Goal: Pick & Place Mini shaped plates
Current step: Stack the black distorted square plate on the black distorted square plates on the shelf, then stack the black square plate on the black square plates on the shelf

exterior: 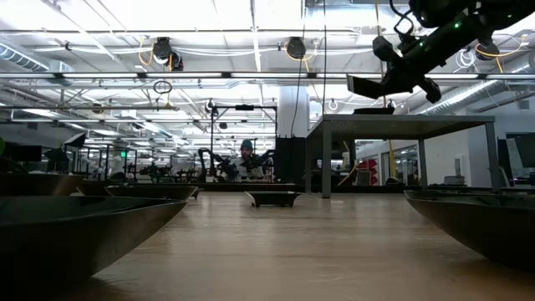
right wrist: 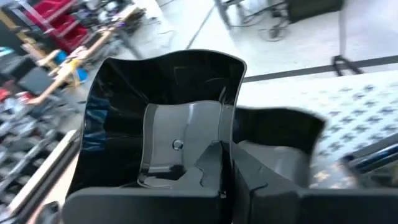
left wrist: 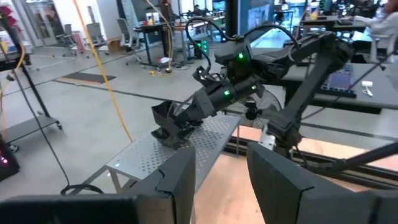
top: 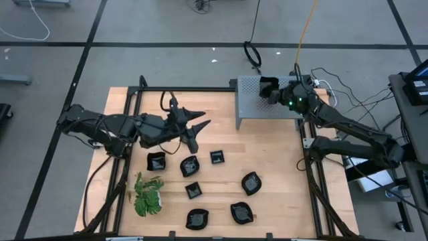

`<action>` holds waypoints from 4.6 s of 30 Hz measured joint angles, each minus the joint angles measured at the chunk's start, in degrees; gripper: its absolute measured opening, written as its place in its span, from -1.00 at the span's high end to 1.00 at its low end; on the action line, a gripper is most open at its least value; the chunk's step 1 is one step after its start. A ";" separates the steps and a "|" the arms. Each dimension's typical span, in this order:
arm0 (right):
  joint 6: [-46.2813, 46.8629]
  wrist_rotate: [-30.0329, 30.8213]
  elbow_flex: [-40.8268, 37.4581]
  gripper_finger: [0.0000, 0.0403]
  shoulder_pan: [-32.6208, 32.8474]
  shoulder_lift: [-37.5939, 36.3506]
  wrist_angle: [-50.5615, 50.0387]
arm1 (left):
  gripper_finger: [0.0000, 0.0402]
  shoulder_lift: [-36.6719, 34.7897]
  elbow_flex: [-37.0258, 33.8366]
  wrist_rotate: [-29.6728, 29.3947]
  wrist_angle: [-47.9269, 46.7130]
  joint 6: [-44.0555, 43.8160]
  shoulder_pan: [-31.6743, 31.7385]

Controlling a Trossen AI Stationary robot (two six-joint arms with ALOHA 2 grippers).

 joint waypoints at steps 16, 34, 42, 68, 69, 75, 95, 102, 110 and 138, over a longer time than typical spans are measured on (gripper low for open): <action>-1.09 0.06 1.04 1.00 -3.13 2.14 -1.75 | 0.26 0.00 0.00 0.11 -0.04 0.23 0.90; -0.76 0.37 1.06 0.89 -3.13 2.16 -4.33 | 0.26 0.00 0.00 0.54 -0.07 -0.05 0.88; -2.43 1.85 1.06 0.53 -3.11 2.14 -3.25 | 0.26 0.00 0.00 0.83 -0.11 -0.25 0.88; -19.74 -26.73 1.06 0.30 4.01 -4.67 15.63 | 0.26 1.90 0.00 7.64 -21.20 -15.89 -1.57; -20.04 -27.25 1.06 0.30 5.10 -4.62 15.98 | 0.25 2.42 0.00 8.81 -22.21 -16.86 -1.55; -24.69 -23.56 1.05 0.30 11.71 -4.11 16.08 | 0.26 6.84 0.00 15.22 -25.23 -17.59 -1.55; -42.24 -16.70 5.00 0.30 37.50 27.23 16.07 | 0.25 3.08 -0.02 16.78 -22.32 -17.90 -1.33; -47.71 -20.83 7.86 0.30 40.98 40.59 16.42 | 0.25 0.22 -0.02 16.55 -21.06 -17.95 -1.33; -47.69 -13.53 8.71 0.30 46.04 51.80 29.83 | 0.25 -1.07 0.00 17.08 -19.92 -17.60 -1.50; -41.48 -6.84 8.74 0.95 46.50 59.72 32.07 | 0.26 -1.55 0.00 17.51 -19.93 -15.48 -1.50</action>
